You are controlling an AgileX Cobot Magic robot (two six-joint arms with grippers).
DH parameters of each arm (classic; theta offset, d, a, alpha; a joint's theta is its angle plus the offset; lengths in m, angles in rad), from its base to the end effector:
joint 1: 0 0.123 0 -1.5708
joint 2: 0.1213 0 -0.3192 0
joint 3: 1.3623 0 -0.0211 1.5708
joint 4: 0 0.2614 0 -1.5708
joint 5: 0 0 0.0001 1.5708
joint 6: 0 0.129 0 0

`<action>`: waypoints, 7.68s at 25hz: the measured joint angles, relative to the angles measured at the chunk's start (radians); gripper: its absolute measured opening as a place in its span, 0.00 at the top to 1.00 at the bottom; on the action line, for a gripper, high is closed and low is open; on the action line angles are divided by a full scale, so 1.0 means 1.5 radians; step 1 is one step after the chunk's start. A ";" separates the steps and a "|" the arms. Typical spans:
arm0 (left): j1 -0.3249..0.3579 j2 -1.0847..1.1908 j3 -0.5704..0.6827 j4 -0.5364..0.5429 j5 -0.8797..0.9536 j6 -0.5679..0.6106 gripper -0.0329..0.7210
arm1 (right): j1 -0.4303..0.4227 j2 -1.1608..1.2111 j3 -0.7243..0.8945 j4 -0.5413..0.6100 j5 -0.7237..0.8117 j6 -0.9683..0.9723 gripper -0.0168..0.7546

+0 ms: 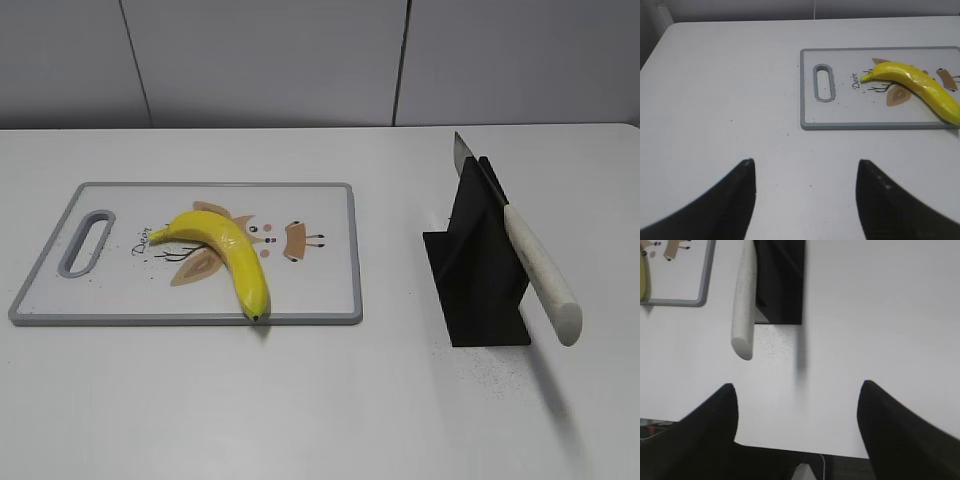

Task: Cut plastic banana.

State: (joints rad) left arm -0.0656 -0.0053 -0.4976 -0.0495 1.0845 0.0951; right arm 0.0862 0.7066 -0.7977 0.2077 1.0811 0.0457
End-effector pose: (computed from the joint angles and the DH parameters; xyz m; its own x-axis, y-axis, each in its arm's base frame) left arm 0.0015 -0.0058 0.2617 -0.4643 0.1025 -0.8797 0.1377 0.9896 0.0426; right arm 0.1145 0.0335 0.3263 -0.7970 0.0732 -0.5996 -0.0844 0.9694 0.2306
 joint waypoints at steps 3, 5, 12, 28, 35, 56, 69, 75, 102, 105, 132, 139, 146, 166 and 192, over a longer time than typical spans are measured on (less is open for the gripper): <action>0.000 0.000 0.000 0.000 0.000 0.000 0.17 | 0.005 0.065 -0.036 0.031 0.010 0.000 0.28; 0.000 0.000 0.000 0.000 0.000 0.000 0.17 | 0.017 0.105 -0.062 0.034 0.018 0.000 0.30; 0.000 0.000 0.000 0.000 0.000 0.000 0.17 | 0.074 0.235 -0.135 0.034 0.038 0.000 0.35; 0.000 0.000 0.000 0.000 0.000 0.000 0.17 | 0.227 0.479 -0.176 -0.081 -0.009 0.129 0.42; 0.000 0.000 0.000 0.000 0.000 0.000 0.17 | 0.227 0.556 -0.176 -0.083 -0.038 0.137 0.43; 0.000 0.000 0.000 0.000 0.000 0.000 0.17 | 0.227 0.622 -0.178 -0.084 -0.041 0.180 0.76; 0.000 0.000 0.000 0.000 0.000 0.000 0.17 | 0.227 0.600 -0.188 -0.084 -0.016 0.199 0.77; 0.000 0.000 0.000 0.000 0.000 0.000 0.17 | 0.227 0.582 -0.232 -0.112 0.020 0.209 0.77; 0.000 0.101 -0.050 -0.003 -0.093 0.011 0.17 | 0.229 0.585 -0.495 -0.169 0.096 -0.090 0.77; 0.000 0.181 -0.069 -0.019 -0.135 0.069 0.17 | 0.229 0.617 -0.530 -0.169 0.097 -0.139 0.77; -0.072 0.992 -0.632 -0.228 0.016 0.776 0.17 | 0.229 0.887 -0.779 0.040 0.097 -0.743 0.77; -0.120 1.102 -0.693 -0.229 0.014 0.843 0.19 | 0.229 0.928 -0.807 0.116 0.096 -0.844 0.77; -0.123 1.163 -0.694 -0.231 -0.005 0.846 0.28 | 0.229 0.946 -0.812 0.144 0.095 -0.893 0.77; -0.124 1.255 -0.694 -0.243 -0.027 0.817 0.96 | 0.229 0.992 -0.817 0.123 0.089 -0.873 0.77; -0.154 1.367 -0.506 -0.289 -0.270 0.801 0.93 | 0.249 1.164 -0.845 0.058 0.101 -0.732 0.69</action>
State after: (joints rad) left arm -0.2969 2.0449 -1.2571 -0.4835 0.6791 1.2964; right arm 0.4600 2.4532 -2.0649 0.2943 1.2331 -1.0522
